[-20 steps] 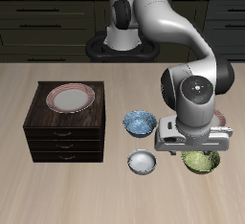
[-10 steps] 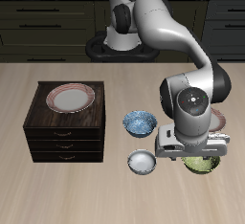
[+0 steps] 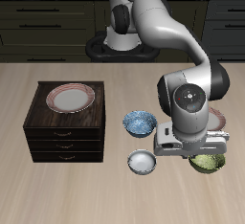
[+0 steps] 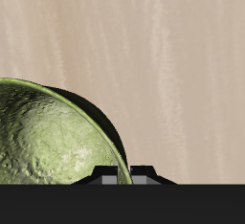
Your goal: Place the green bowl onto the plate that is on top of the cabinet
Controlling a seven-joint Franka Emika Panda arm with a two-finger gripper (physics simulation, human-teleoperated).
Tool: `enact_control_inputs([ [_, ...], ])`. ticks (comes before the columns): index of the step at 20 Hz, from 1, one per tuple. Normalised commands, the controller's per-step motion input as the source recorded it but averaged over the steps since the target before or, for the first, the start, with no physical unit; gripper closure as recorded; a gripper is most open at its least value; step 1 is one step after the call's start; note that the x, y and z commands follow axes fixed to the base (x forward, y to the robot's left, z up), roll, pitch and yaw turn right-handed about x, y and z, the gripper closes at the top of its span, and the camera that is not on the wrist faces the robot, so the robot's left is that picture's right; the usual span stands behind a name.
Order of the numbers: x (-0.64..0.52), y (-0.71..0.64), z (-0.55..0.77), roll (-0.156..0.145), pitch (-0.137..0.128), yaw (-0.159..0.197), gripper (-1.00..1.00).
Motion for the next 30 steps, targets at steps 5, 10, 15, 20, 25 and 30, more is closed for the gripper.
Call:
enact_control_inputs([
  [5, -0.05, -0.04, 0.28, 0.010, -0.039, -0.002, 1.00],
  [10, -0.11, -0.04, 0.45, 0.009, -0.067, 0.005, 1.00],
  [15, -0.20, -0.05, 0.42, 0.009, -0.054, 0.006, 1.00],
  [20, -0.24, -0.12, 0.43, 0.002, -0.059, 0.022, 1.00],
  [25, -0.24, -0.22, 0.52, -0.012, -0.081, 0.020, 1.00],
  [30, -0.26, -0.23, 0.52, -0.032, -0.084, 0.025, 1.00],
])
